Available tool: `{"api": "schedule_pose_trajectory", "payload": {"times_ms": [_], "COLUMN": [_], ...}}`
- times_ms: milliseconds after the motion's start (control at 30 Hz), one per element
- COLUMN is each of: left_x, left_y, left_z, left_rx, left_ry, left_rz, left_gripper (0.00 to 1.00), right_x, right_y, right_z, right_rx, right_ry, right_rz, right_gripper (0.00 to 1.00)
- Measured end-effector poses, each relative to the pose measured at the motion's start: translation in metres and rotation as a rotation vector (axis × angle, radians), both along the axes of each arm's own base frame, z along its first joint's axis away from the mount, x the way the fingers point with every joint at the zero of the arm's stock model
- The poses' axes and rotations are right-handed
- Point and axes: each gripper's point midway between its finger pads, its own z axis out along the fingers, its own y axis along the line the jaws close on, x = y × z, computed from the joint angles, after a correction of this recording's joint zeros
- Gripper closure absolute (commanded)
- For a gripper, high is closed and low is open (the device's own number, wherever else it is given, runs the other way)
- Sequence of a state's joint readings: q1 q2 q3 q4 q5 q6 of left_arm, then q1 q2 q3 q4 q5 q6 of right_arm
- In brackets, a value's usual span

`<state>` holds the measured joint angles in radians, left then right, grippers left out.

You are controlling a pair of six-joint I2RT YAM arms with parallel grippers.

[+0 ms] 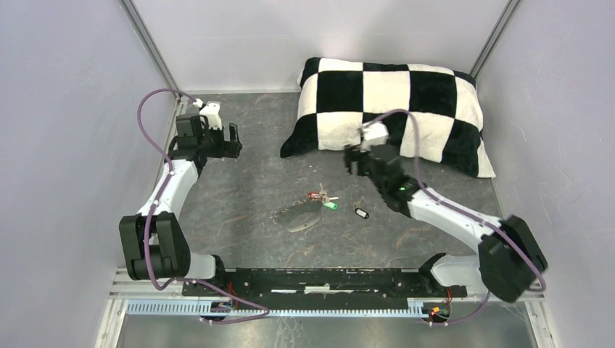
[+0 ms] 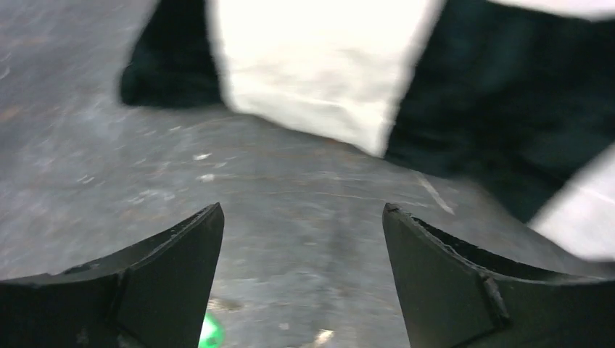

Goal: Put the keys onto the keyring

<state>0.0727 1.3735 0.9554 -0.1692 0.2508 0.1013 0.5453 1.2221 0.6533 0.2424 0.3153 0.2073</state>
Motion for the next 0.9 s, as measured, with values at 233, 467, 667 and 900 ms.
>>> {"api": "schedule_pose_trajectory", "payload": {"times_ms": [233, 467, 667, 900], "left_x": [-0.017, -0.035, -0.039, -0.042], "left_y": [-0.005, -0.003, -0.003, -0.003], "left_z": [-0.012, -0.026, -0.029, -0.030], "left_rx": [-0.025, -0.028, -0.028, -0.029], "left_ry": [0.168, 0.266, 0.286, 0.298], "left_rz": [-0.015, -0.004, -0.002, -0.003], "left_gripper": [0.00, 0.00, 0.00, 0.00], "right_x": [-0.029, -0.056, -0.063, -0.073], "right_y": [0.137, 0.178, 0.191, 0.200], "right_z": [-0.014, -0.063, -0.078, -0.106], "right_rx": [-0.197, -0.373, -0.402, -0.424], "right_ry": [0.082, 0.193, 0.234, 0.291], "right_rz": [0.292, 0.401, 0.422, 0.450], "right_gripper": [0.31, 0.37, 0.39, 0.50]}}
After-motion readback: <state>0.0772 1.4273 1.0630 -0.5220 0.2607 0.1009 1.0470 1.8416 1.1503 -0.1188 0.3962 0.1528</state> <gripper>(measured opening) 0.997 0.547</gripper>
